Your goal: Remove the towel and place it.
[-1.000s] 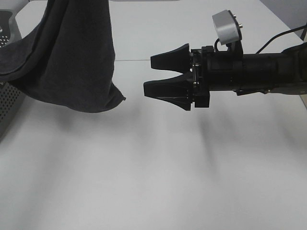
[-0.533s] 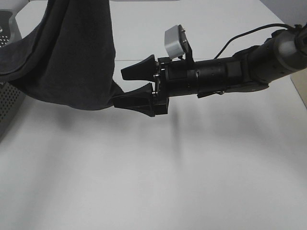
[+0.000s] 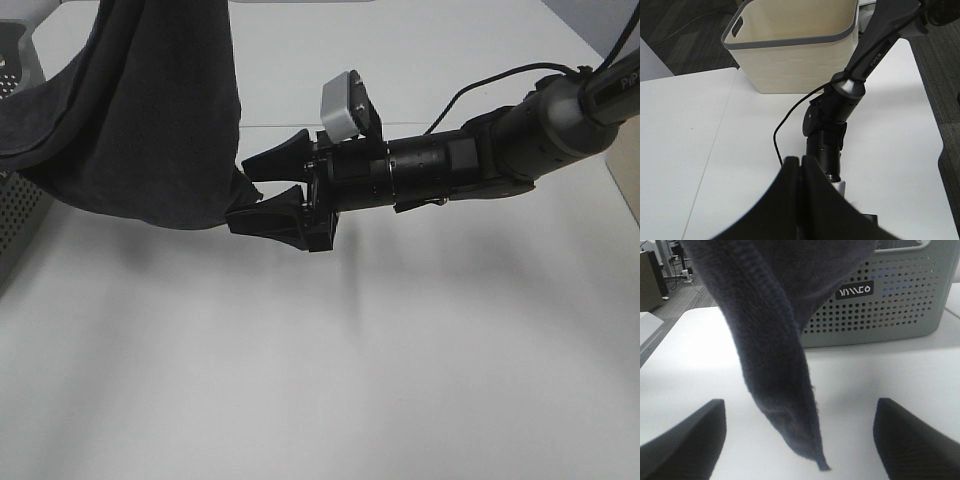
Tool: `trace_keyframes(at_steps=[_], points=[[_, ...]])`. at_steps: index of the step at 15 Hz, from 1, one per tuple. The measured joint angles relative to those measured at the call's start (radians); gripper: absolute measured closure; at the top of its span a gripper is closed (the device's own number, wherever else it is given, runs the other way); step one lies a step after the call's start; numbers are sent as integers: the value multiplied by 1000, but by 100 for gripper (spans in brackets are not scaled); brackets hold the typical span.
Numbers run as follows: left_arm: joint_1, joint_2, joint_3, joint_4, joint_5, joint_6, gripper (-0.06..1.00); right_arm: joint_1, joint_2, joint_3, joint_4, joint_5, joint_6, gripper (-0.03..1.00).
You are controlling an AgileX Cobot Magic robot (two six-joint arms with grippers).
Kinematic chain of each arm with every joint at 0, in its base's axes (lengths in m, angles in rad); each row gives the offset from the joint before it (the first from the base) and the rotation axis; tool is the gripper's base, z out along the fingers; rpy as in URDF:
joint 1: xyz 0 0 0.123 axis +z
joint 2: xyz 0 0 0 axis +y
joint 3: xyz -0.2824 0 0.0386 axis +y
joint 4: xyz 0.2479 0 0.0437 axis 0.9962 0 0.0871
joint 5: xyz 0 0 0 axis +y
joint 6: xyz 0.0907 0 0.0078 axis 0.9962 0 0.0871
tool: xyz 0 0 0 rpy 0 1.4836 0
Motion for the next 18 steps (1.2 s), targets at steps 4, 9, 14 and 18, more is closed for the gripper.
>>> trace_keyframes(at_steps=[4,9,14,18], points=[[0,0,0,25,0,0,94,22,0,-17,0,-10,-13,25],[0,0,0,28,0,0,94,22,0,-17,0,-30,-5,52],[0,0,0,30,0,1,94,22,0,-17,0,-31,69,56],[0,0,0,30,0,1,94,24,0,-17,-46,-35,73,56]])
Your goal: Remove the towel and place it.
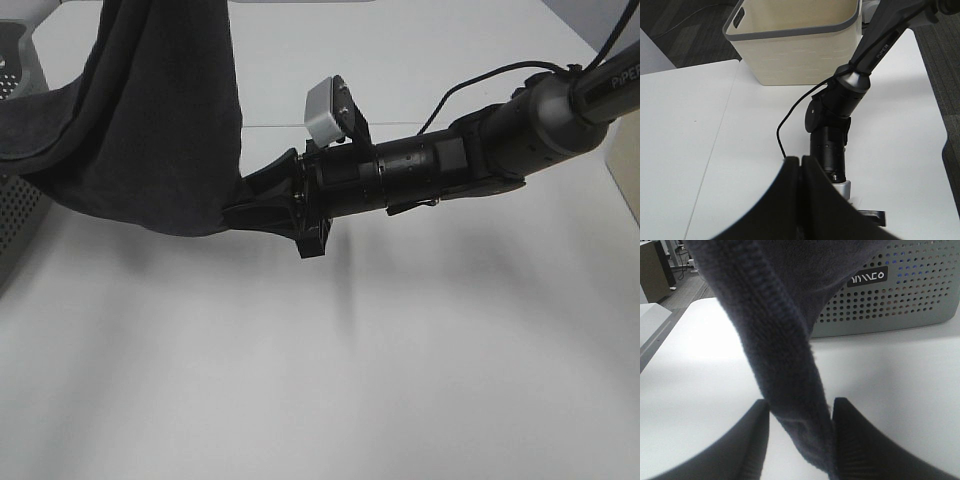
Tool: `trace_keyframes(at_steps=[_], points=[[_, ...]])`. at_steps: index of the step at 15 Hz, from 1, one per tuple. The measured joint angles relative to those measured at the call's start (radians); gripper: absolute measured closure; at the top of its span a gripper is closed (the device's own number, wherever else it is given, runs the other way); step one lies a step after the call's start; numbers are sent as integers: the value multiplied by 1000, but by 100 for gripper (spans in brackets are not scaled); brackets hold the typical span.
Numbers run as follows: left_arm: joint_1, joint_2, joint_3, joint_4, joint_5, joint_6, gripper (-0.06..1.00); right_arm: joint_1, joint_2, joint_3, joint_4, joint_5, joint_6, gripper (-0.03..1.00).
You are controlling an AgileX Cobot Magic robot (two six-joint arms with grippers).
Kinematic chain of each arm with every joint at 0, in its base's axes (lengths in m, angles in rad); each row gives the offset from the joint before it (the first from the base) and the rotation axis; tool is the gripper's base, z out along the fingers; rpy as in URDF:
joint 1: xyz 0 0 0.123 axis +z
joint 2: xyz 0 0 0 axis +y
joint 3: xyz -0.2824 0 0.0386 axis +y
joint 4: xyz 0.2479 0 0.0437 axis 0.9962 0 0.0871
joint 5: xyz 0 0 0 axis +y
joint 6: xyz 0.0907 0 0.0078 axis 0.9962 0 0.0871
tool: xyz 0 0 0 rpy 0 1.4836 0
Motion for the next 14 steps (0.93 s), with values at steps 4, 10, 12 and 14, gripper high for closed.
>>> trace_keyframes(at_steps=[4,10,12,14], points=[[0,0,0,0,0,0,94,0,0,0,0,0,9,56],[0,0,0,8,0,0,94,0,0,0,-50,0,67,96],[0,0,0,44,0,-29,94,0,-4,0,-86,-1,105,96],[0,0,0,96,0,-102,94,0,-62,0,-114,-2,228,96]])
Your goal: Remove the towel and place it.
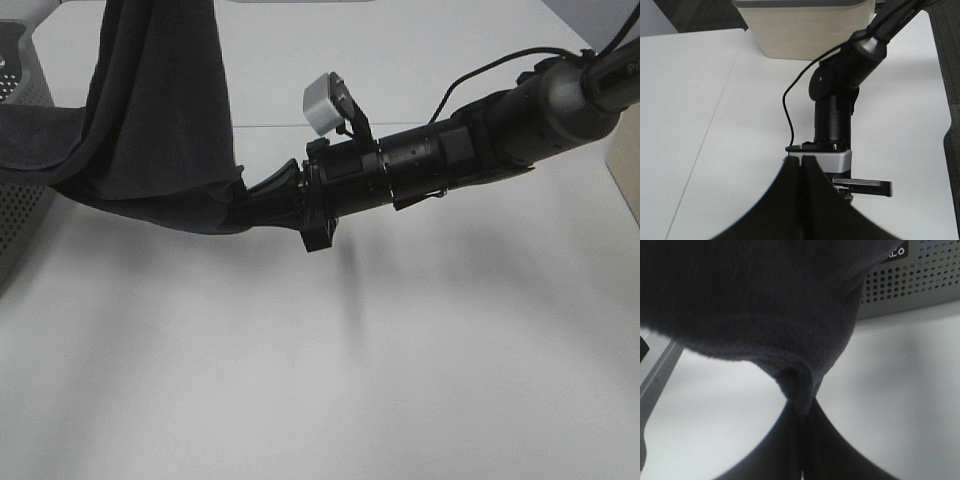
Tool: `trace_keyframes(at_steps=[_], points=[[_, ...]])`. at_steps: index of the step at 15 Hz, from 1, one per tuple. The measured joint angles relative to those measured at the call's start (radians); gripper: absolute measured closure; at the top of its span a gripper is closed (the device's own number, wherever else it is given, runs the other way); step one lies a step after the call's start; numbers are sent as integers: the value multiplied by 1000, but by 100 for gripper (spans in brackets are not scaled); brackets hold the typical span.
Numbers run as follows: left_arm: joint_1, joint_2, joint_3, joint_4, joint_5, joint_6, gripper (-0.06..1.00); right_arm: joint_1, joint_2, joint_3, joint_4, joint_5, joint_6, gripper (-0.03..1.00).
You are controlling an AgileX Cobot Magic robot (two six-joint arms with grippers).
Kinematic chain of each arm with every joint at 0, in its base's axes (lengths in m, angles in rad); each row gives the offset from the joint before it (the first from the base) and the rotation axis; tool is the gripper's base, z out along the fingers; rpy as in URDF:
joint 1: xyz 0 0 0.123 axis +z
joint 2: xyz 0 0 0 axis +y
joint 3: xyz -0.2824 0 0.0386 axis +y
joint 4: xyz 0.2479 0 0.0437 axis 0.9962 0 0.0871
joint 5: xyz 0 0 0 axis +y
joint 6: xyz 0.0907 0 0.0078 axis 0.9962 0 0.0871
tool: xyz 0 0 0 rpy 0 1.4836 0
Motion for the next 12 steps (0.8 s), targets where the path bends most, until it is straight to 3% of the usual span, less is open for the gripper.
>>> trace_keyframes(at_steps=[2,4,6,8,10,11,12], points=[[0,0,0,42,0,-55,94,0,-42,0,-45,-36,111,96],[0,0,0,81,0,-88,94,0,-104,0,-174,-161,272,96],[0,0,0,142,-5,-145,94,0,-161,0,-334,-236,360,96],[-1,-4,0,281,-59,-239,94,0,-192,0,-434,-250,405,96],[-1,-23,0,437,-117,-343,94,0,-201,0,-473,-253,428,96],[-1,-41,0,575,-149,-412,94,0,-218,0,-483,-253,441,96],[-1,-47,0,630,-151,-430,94,0,-236,0,-484,-255,444,96]])
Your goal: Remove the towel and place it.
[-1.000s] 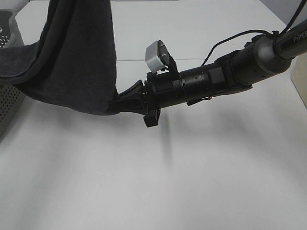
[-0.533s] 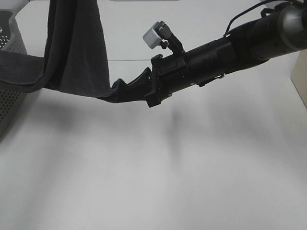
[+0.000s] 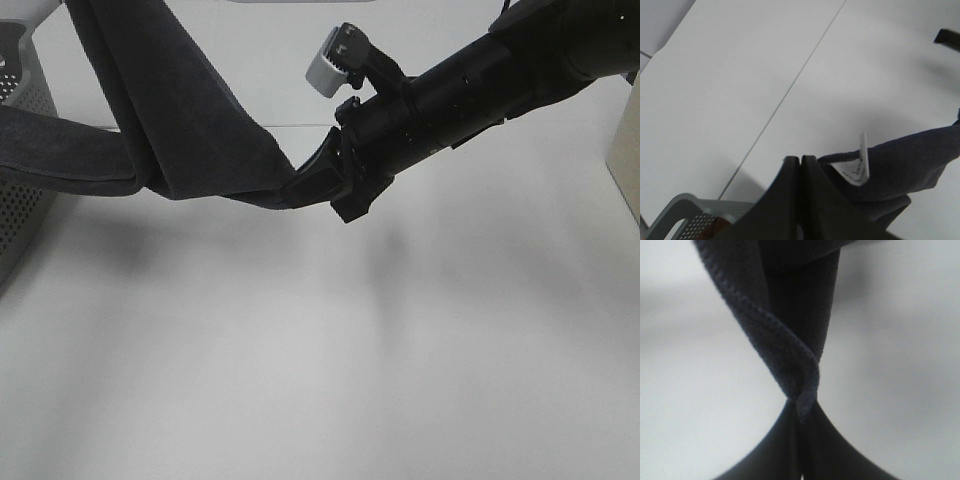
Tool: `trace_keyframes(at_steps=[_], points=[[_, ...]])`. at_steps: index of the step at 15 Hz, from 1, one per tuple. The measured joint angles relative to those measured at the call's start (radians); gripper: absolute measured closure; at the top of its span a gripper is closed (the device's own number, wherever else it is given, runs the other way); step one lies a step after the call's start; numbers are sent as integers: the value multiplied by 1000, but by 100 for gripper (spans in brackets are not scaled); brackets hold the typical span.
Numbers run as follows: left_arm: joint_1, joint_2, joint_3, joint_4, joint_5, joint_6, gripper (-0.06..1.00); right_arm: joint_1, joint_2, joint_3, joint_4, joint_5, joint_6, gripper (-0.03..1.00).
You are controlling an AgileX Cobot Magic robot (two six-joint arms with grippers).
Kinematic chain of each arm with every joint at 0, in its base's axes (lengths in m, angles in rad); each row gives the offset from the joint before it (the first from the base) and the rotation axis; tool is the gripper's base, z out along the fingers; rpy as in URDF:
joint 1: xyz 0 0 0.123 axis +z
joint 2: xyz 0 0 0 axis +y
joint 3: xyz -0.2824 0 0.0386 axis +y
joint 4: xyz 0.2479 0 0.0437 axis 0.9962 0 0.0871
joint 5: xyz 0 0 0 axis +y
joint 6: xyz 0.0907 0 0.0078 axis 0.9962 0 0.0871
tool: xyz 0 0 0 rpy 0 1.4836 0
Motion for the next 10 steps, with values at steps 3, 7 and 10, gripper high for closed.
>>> trace_keyframes(at_steps=[3,7,10], points=[[0,-9,0,102,-27,-42,94,0,-56,0,1,-43,6,96],[0,-12,0,286,-53,-147,94,0,-100,0,1,-111,58,96],[0,-12,3,353,-98,-204,94,0,-146,0,2,-134,72,96]])
